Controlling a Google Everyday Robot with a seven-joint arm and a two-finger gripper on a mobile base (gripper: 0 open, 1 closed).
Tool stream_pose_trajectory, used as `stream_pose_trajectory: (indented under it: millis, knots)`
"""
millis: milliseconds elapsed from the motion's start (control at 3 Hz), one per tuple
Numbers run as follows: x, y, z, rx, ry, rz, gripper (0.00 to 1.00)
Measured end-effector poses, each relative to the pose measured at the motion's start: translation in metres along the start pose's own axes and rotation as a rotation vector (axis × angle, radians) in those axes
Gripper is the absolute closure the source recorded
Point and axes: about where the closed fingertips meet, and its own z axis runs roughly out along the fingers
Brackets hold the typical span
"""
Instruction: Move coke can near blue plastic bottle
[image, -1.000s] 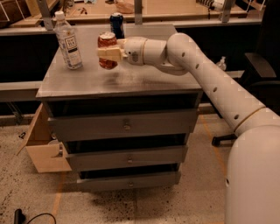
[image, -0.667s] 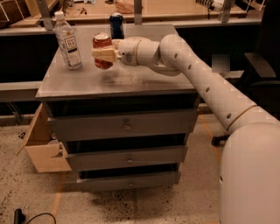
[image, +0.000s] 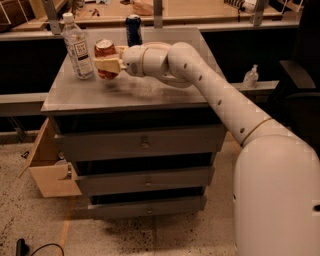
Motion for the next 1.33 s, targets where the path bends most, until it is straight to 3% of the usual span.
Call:
stream_pose_trajectory:
  millis: [333, 667, 1000, 1333]
  knots:
    - [0.004, 0.005, 0.023, -0.038, -0.002, -0.037, 0.04]
    - [0.009, 0.009, 0.030, -0.060, 0.010, -0.044, 0.00]
    - [0.013, 0.008, 0.022, -0.042, 0.032, -0.044, 0.00]
    - [0.010, -0.003, -0.011, 0.009, 0.065, -0.059, 0.00]
